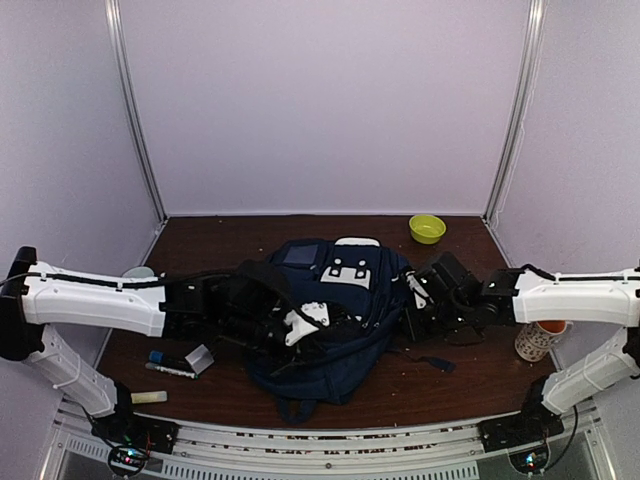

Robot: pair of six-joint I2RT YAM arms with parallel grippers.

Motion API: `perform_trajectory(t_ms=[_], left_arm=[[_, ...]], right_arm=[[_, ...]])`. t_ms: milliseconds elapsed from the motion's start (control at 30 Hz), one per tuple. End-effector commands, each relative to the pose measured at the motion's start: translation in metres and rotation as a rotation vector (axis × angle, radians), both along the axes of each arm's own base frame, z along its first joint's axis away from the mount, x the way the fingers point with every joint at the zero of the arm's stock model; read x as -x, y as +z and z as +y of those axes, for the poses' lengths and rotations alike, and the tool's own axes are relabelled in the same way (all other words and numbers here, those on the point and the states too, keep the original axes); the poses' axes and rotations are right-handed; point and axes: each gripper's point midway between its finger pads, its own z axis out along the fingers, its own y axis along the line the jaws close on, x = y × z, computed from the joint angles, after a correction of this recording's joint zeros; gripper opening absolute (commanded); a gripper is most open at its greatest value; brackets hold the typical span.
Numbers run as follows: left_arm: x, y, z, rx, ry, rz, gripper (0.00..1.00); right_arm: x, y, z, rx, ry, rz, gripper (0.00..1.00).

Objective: Pack the student bag
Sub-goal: Zip the student bag into the largest pocket of the bag.

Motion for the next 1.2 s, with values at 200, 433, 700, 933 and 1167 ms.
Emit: perform_trajectory(t_ms=[200, 433, 700, 933, 1167], left_arm=[[0.040, 0.005, -0.023, 0.035, -0.210, 0.127, 0.00], [0.025, 0.002, -0.024, 0.029, -0.116, 0.110, 0.40], [0.004, 0.027, -0.027, 0.075, -0.017, 0.030, 0.65], [-0.036, 0.048, -0.015, 0.056, 0.193, -0.064, 0.97], [-0.045, 0.039, -0.013, -0.070, 0.145, -0.158, 0.98]], right_arm=[[0.016, 0.000, -0.044, -0.037, -0.131, -0.039, 0.00], [0.019, 0.020, -0.029, -0.058, -0.058, -0.016, 0.08], [0.035, 0.041, -0.050, -0.025, -0.041, -0.018, 0.38], [0.025, 0.072, -0.075, -0.032, -0.150, -0.136, 0.44], [0.001, 0.098, -0.079, -0.037, -0.243, -0.218, 0.45]])
